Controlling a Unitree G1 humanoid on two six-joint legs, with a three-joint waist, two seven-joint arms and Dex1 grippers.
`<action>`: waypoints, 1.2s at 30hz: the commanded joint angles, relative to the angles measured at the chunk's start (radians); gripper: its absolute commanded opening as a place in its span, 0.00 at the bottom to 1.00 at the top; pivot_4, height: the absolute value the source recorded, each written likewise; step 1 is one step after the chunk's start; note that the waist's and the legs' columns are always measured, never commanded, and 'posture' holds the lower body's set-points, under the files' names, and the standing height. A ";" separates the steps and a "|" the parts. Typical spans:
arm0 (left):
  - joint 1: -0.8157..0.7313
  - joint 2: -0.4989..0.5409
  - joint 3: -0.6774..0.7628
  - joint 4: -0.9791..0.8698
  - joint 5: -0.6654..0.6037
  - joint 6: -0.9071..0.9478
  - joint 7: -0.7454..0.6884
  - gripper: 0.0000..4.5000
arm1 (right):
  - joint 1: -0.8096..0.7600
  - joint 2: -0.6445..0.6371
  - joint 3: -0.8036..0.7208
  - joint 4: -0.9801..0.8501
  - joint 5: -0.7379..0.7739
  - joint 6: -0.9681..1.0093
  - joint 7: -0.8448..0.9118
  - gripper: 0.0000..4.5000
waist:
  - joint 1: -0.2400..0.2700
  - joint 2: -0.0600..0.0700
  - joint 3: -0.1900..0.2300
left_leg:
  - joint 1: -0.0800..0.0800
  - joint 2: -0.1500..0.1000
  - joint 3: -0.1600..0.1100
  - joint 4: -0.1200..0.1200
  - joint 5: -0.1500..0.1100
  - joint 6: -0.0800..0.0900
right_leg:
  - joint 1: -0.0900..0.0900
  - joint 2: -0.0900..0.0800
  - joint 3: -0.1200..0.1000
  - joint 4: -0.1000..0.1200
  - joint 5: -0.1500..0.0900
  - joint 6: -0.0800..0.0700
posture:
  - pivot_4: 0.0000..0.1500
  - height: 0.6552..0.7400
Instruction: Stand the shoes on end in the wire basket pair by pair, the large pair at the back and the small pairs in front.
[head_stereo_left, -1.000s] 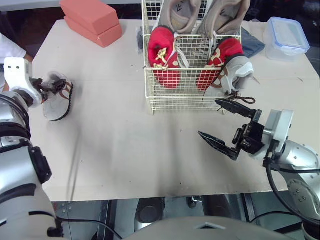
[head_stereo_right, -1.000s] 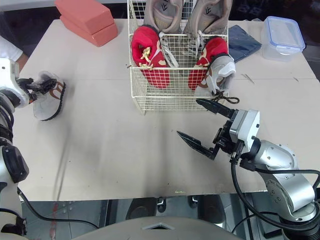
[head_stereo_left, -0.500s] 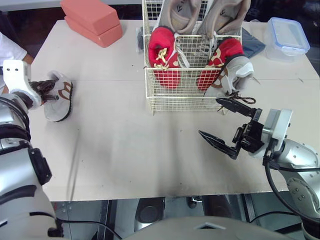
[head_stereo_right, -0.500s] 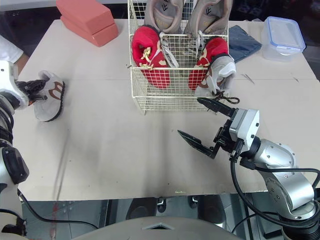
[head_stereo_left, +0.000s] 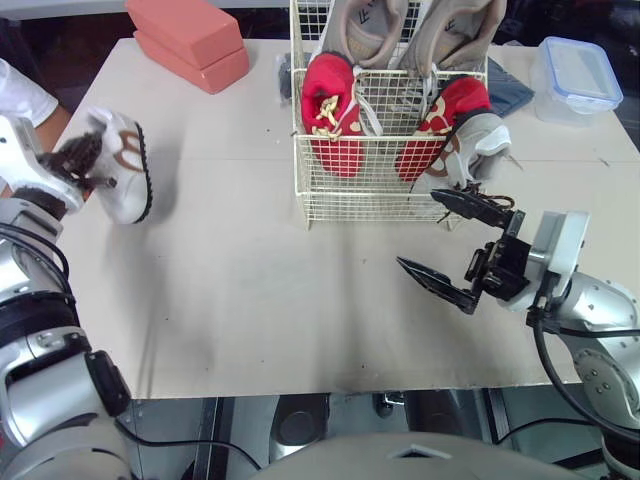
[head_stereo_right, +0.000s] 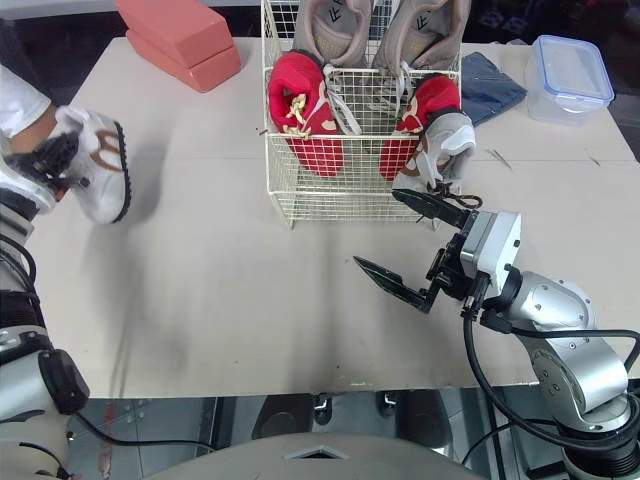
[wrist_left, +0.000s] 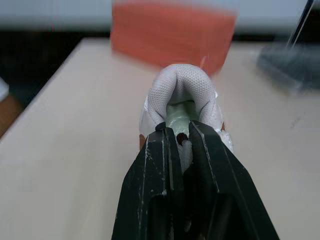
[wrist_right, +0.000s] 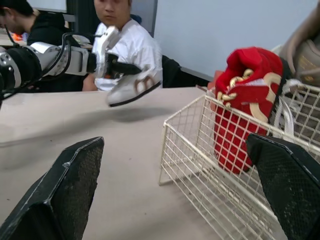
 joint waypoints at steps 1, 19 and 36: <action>-0.015 -0.030 0.062 -0.215 -0.109 0.017 0.040 0.02 | -0.031 0.007 -0.015 -0.003 0.026 -0.007 0.001 1.00 | 0.000 0.000 0.000 | 0.000 0.000 0.000 0.000 0.000 0.000 | 0.000 0.000 0.000 0.000 0.000 0.000 | 1.00 0.36; -0.190 -0.348 -0.170 -0.661 -0.436 0.121 0.127 0.02 | -0.448 0.155 -0.040 0.034 0.408 0.375 -0.490 1.00 | -0.003 0.000 0.000 | 0.001 -0.001 0.001 0.000 0.000 0.000 | 0.001 0.001 0.001 0.001 0.000 -0.001 | 1.00 0.36; -0.102 -0.441 -0.417 -0.845 -0.377 0.108 0.091 0.02 | -0.665 0.302 -0.012 0.214 0.549 0.518 -0.675 0.88 | -0.002 0.002 0.000 | 0.001 -0.001 0.001 0.000 0.000 0.000 | 0.000 0.002 0.002 0.000 0.001 -0.001 | 1.00 0.36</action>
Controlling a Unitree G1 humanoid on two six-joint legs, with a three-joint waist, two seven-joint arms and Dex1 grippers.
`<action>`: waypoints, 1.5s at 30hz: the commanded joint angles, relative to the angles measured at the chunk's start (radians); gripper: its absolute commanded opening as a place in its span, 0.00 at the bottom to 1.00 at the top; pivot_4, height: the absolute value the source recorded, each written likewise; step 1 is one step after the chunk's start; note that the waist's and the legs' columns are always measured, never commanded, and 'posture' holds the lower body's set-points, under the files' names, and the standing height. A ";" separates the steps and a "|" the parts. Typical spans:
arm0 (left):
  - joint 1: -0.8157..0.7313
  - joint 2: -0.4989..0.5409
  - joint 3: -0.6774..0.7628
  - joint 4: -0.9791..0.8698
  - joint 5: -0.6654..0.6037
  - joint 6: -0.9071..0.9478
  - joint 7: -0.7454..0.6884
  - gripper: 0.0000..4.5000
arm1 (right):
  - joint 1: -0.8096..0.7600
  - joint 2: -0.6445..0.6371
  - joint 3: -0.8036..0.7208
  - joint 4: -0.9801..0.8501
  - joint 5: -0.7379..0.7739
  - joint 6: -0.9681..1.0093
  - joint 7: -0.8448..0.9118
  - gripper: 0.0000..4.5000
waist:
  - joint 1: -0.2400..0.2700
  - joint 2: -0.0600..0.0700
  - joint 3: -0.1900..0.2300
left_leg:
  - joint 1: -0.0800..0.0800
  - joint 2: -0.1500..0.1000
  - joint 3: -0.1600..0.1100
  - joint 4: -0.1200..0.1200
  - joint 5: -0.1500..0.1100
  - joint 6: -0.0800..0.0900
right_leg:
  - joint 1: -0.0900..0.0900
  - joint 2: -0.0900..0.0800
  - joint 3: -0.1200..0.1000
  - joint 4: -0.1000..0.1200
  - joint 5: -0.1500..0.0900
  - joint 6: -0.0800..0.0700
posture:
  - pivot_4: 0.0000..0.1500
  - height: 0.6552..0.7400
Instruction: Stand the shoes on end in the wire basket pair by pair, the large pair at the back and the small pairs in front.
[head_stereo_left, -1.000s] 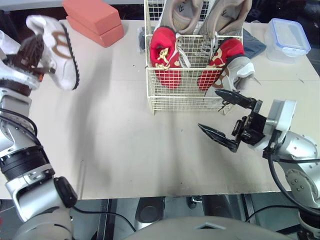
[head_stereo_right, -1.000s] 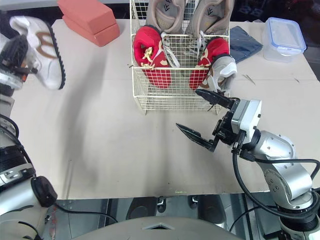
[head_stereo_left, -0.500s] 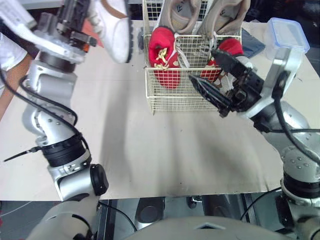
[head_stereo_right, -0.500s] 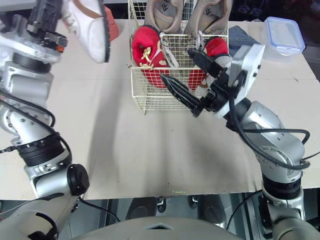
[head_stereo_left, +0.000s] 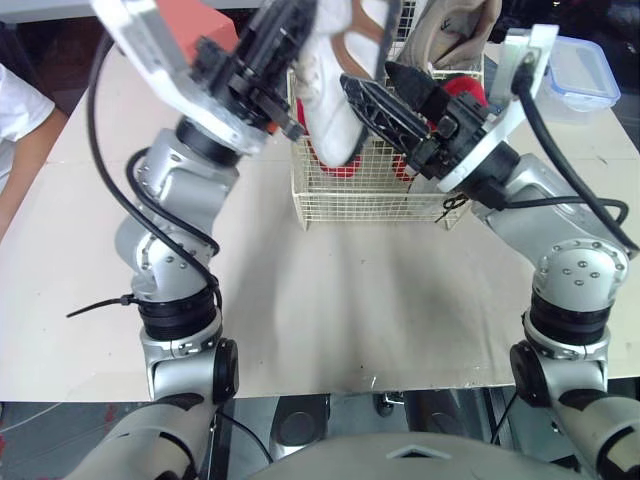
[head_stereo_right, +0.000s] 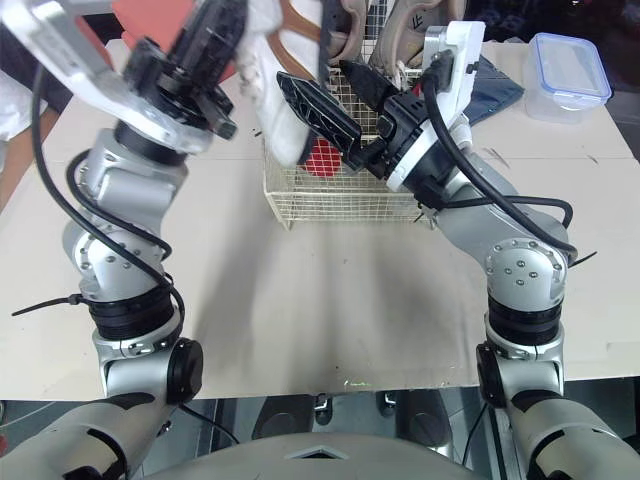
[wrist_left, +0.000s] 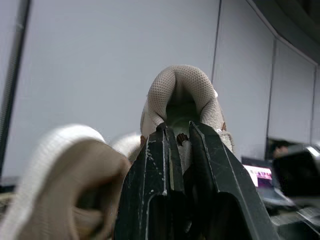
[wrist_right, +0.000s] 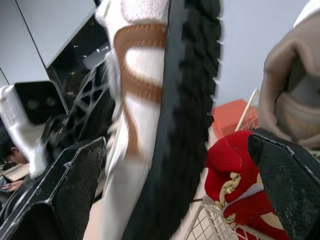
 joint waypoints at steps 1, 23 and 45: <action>0.006 0.002 -0.021 -0.056 0.032 -0.039 -0.024 0.02 | -0.031 0.001 -0.010 -0.005 0.021 0.016 -0.004 0.82 | 0.000 0.000 0.000 | 0.000 0.000 0.000 0.000 0.000 0.000 | 0.000 0.000 0.000 0.000 0.000 0.000 | 1.00 0.36; -0.002 0.203 0.044 0.054 -0.097 0.181 -0.110 0.99 | 0.116 -0.167 -0.021 -0.019 -0.141 -0.074 0.342 0.02 | 0.000 0.001 0.001 | 0.000 0.000 0.000 -0.002 0.000 0.000 | 0.000 0.001 0.000 -0.002 0.000 0.000 | 1.00 0.36; -0.050 0.236 -0.043 0.068 -0.058 0.245 -0.266 0.02 | 0.170 -0.187 0.010 -0.078 -0.206 -0.053 0.420 0.02 | 0.000 0.004 0.002 | 0.000 0.000 0.000 -0.002 0.000 0.000 | -0.001 0.001 0.000 -0.002 0.000 0.000 | 1.00 0.36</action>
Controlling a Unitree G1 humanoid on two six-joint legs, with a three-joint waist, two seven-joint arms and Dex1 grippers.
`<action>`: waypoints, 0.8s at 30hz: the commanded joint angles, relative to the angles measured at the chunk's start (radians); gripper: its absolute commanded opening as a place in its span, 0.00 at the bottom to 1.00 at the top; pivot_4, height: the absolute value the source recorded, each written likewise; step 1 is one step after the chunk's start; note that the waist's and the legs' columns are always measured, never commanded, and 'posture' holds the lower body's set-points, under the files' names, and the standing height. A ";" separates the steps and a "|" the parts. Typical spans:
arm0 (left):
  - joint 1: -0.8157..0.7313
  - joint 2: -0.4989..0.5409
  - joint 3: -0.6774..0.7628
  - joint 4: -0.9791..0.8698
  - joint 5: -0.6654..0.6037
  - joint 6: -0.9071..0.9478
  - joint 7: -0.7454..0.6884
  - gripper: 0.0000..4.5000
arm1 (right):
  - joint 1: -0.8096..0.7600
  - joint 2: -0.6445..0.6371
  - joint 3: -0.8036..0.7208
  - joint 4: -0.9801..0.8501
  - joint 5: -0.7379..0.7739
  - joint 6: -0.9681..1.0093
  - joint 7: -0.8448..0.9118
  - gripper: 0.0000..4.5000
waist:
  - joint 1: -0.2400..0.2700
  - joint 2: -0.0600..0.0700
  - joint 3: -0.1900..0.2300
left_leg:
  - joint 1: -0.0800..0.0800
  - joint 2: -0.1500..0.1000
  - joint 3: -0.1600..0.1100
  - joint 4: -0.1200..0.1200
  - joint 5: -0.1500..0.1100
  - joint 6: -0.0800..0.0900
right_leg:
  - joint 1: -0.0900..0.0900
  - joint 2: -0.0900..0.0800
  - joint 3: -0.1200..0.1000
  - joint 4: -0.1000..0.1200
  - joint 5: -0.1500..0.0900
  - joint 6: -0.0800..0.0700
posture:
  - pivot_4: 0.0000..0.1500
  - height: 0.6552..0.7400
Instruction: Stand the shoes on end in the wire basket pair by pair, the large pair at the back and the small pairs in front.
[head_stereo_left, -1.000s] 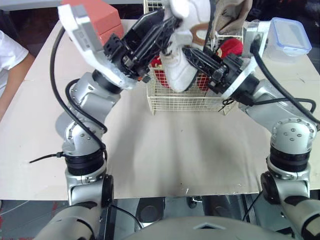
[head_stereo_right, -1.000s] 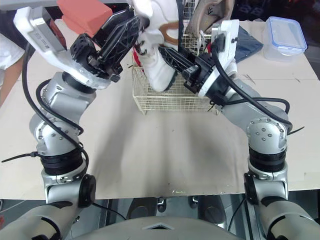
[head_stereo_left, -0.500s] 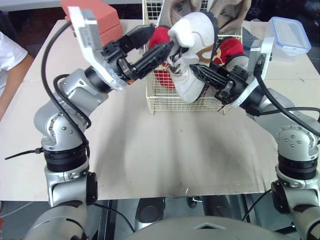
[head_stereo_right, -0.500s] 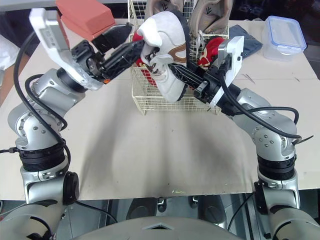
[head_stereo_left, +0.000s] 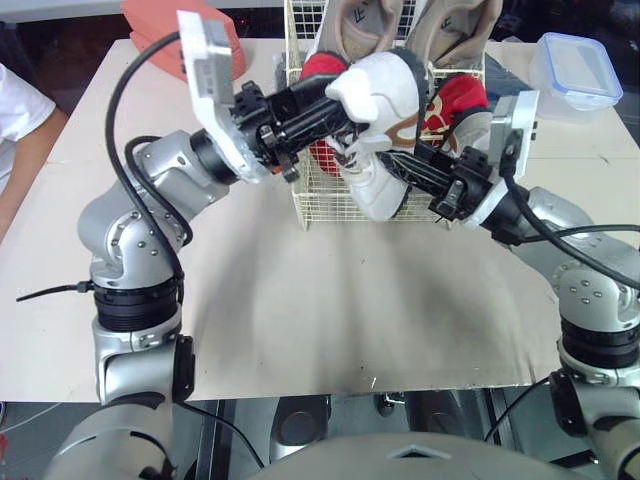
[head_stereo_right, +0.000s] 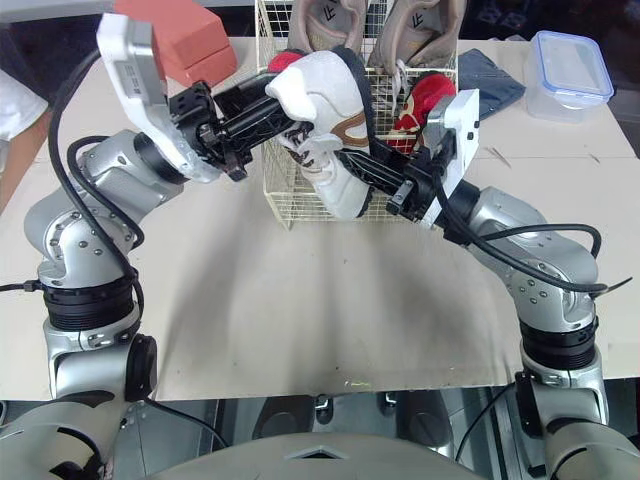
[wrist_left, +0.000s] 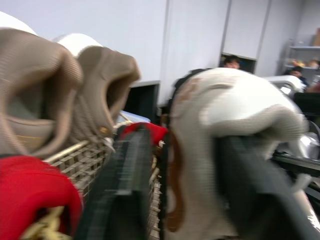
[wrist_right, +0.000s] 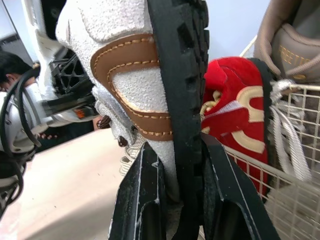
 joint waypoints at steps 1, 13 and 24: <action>-0.009 0.008 0.006 -0.041 -0.011 0.007 -0.017 0.01 | -0.009 0.003 -0.005 -0.060 0.020 -0.007 0.015 0.02 | 0.000 0.000 0.000 | 0.000 0.000 0.000 0.000 0.000 0.000 | 0.000 0.000 0.000 0.000 0.000 0.000 | 1.00 0.36; 0.024 -0.018 0.064 -0.078 0.036 -0.022 0.125 0.00 | 0.151 -0.104 -0.109 -0.127 -0.053 -0.109 0.116 0.97 | 0.005 0.000 0.000 | -0.001 0.000 -0.001 0.000 0.000 0.000 | 0.000 -0.001 -0.001 -0.001 0.000 0.000 | 1.00 0.36; 0.152 -0.091 0.096 -0.352 0.175 -0.083 0.465 0.00 | 0.423 -0.159 -0.250 -0.145 -0.178 -0.394 0.309 0.97 | 0.003 0.001 0.000 | 0.002 0.000 0.000 -0.001 0.000 0.000 | 0.001 0.000 0.001 0.000 -0.002 0.004 | 1.00 0.36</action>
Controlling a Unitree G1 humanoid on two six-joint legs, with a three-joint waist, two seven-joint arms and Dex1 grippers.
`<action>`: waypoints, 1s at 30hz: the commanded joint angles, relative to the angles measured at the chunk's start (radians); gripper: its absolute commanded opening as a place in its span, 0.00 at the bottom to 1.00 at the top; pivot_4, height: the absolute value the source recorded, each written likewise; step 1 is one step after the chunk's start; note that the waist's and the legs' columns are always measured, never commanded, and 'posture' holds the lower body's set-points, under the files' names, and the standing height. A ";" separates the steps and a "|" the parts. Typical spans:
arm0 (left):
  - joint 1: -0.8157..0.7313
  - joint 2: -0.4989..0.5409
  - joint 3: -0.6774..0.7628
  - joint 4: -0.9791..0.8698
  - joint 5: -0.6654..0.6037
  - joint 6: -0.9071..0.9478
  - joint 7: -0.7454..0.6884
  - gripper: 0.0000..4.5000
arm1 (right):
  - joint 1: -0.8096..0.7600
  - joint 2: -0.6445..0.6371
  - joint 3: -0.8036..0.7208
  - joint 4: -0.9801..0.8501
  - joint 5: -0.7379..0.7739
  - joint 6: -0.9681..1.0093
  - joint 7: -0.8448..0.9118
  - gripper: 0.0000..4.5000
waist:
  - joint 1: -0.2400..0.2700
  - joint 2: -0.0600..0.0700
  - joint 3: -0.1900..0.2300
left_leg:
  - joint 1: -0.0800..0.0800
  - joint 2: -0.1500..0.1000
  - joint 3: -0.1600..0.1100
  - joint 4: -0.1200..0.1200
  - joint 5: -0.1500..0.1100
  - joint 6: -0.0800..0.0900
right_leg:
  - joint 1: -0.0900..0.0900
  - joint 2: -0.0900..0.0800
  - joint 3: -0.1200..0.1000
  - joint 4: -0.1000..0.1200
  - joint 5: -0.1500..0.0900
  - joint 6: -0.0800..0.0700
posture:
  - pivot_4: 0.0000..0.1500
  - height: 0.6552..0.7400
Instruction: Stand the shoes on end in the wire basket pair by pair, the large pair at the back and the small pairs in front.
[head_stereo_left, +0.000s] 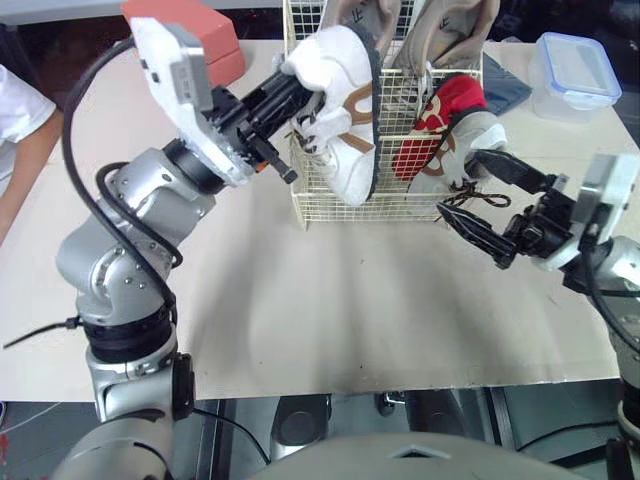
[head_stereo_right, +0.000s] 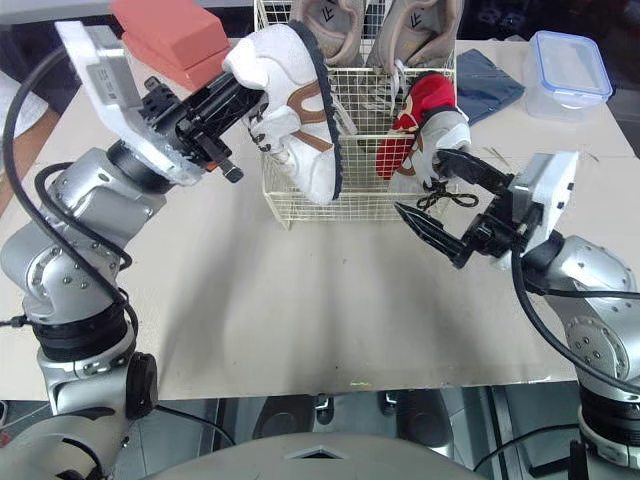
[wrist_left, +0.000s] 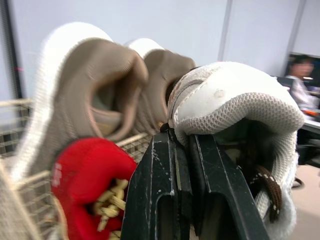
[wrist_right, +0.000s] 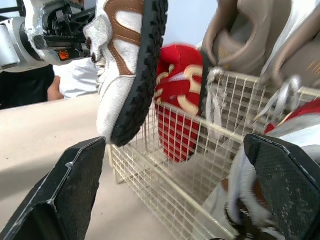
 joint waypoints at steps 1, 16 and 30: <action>0.024 -0.045 -0.013 -0.112 0.118 -0.086 0.114 0.00 | 0.024 0.001 -0.017 -0.012 -0.034 -0.089 0.048 0.97 | 0.001 0.000 0.000 | 0.000 0.000 0.000 0.000 0.000 0.000 | 0.000 0.000 0.000 0.000 0.000 0.000 | 1.00 0.36; 0.342 -0.197 -0.205 -0.135 0.514 -0.344 0.211 0.00 | 0.012 0.051 0.039 0.018 -0.058 -0.158 0.053 0.97 | 0.002 0.000 0.000 | 0.000 0.000 0.001 0.000 0.000 0.000 | 0.000 0.000 0.000 0.000 0.002 -0.003 | 1.00 0.36; 0.514 -0.222 -0.204 -0.149 0.481 -0.349 0.153 0.25 | 0.009 0.052 0.054 0.021 -0.050 -0.154 0.040 1.00 | 0.000 0.002 -0.001 | 0.000 0.000 0.001 0.000 -0.003 0.005 | 0.000 0.000 0.001 0.000 0.000 -0.001 | 1.00 0.36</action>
